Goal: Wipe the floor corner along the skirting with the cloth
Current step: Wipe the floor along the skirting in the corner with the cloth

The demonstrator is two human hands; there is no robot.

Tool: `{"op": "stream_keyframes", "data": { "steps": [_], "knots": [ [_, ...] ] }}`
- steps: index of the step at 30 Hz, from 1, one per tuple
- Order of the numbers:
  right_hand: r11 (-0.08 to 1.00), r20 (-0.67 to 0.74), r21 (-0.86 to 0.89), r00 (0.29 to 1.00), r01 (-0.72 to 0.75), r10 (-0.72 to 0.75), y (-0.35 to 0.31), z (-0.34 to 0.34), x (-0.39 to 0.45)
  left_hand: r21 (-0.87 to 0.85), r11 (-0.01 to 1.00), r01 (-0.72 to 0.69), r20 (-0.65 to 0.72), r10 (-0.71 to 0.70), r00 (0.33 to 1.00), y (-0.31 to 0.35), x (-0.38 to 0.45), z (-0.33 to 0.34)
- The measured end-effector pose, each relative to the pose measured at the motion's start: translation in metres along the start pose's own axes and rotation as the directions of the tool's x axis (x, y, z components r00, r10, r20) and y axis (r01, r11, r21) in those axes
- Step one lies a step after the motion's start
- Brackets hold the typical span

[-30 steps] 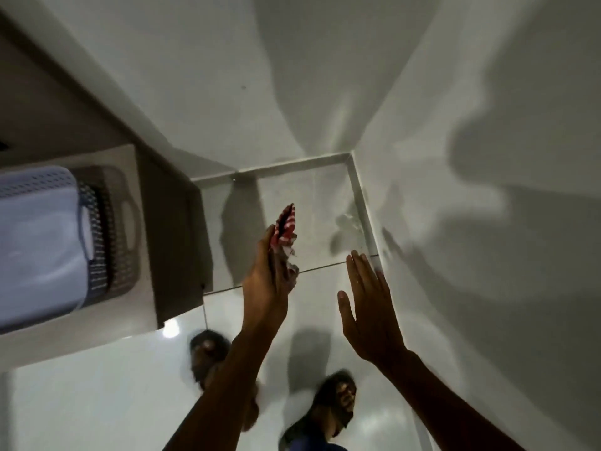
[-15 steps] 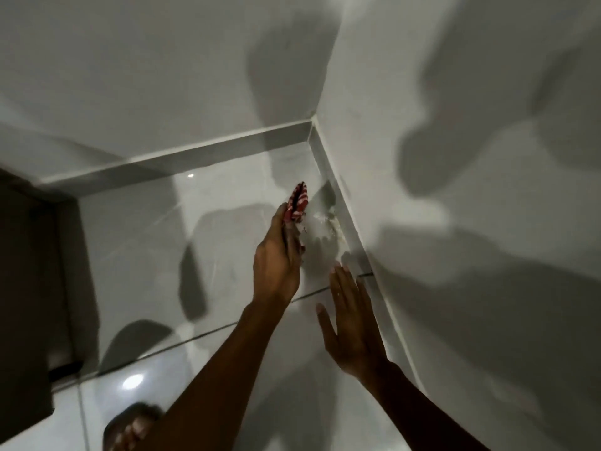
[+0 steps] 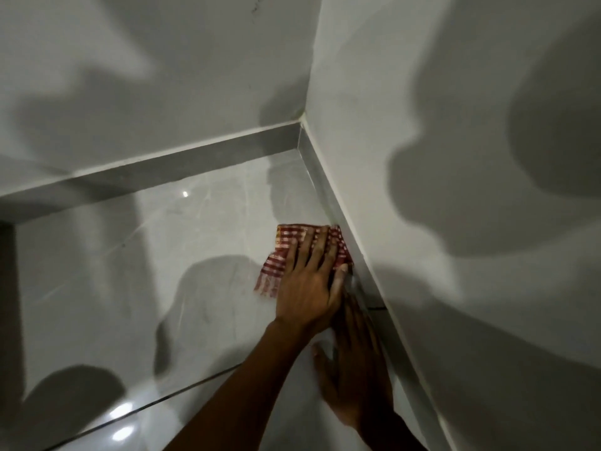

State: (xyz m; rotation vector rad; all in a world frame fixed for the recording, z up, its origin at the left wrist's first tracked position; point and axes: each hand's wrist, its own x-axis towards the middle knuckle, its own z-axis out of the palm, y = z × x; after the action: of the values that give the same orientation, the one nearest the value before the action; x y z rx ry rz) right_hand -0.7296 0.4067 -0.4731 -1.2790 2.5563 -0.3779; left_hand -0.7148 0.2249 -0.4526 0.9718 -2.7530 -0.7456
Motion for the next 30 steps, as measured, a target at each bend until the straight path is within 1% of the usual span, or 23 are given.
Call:
{"op": "stream_keyframes", "data": {
  "steps": [2,4,6,9,11,13,15,17,19,22,23,26,30],
  "knots": [
    [1.000,-0.011,0.002,1.000,0.022,-0.022,-0.001,-0.001,0.000,0.062,0.997,-0.045,0.006,0.045,0.999,-0.010,-0.001,0.000],
    [0.999,-0.036,0.000,0.998,0.045,-0.045,0.000,-0.003,0.001,0.140,0.989,-0.055,0.018,0.053,0.998,-0.014,0.003,0.000],
    [0.998,-0.052,-0.012,0.997,0.055,-0.056,0.000,-0.003,0.000,0.156,0.988,-0.005,0.015,0.002,1.000,-0.011,0.012,0.001],
    [0.999,-0.055,-0.023,0.997,0.046,-0.047,0.000,-0.001,-0.001,0.105,0.984,0.144,0.022,-0.147,0.989,0.006,0.026,0.005],
    [0.999,-0.061,-0.017,0.998,0.035,-0.036,0.001,0.000,-0.001,0.086,0.976,0.199,0.041,-0.203,0.978,0.016,0.026,0.009],
    [0.999,-0.059,-0.026,0.998,0.029,-0.030,0.001,0.001,-0.002,0.100,0.983,0.155,0.053,-0.161,0.986,0.013,0.020,0.008],
    [0.999,-0.072,-0.034,0.997,0.026,-0.028,0.001,0.000,-0.003,0.156,0.986,0.050,0.059,-0.060,0.996,-0.002,0.014,0.003],
    [0.999,-0.078,-0.037,0.997,0.011,-0.014,0.001,0.001,-0.005,0.218,0.976,-0.010,0.083,-0.008,0.997,-0.017,0.014,-0.004],
    [0.999,-0.079,-0.040,0.997,0.000,-0.004,0.001,0.002,-0.007,0.236,0.971,0.024,0.070,-0.042,0.997,-0.019,0.018,-0.007],
    [0.999,-0.076,-0.039,0.997,-0.013,0.010,0.000,0.004,-0.007,0.179,0.975,0.132,0.047,-0.143,0.989,-0.006,0.028,-0.003],
    [0.999,-0.077,-0.036,0.997,-0.012,0.009,0.000,0.004,-0.007,0.172,0.974,0.146,0.048,-0.157,0.987,-0.002,0.028,-0.002],
    [1.000,-0.104,-0.024,0.995,-0.005,0.002,0.001,0.005,-0.007,0.140,0.983,0.118,0.058,-0.127,0.990,0.005,0.017,-0.002],
    [1.000,-0.129,0.012,0.992,-0.008,0.009,0.000,0.005,-0.009,0.141,0.990,-0.017,0.047,0.010,0.999,-0.004,-0.012,-0.001]
  ]
}}
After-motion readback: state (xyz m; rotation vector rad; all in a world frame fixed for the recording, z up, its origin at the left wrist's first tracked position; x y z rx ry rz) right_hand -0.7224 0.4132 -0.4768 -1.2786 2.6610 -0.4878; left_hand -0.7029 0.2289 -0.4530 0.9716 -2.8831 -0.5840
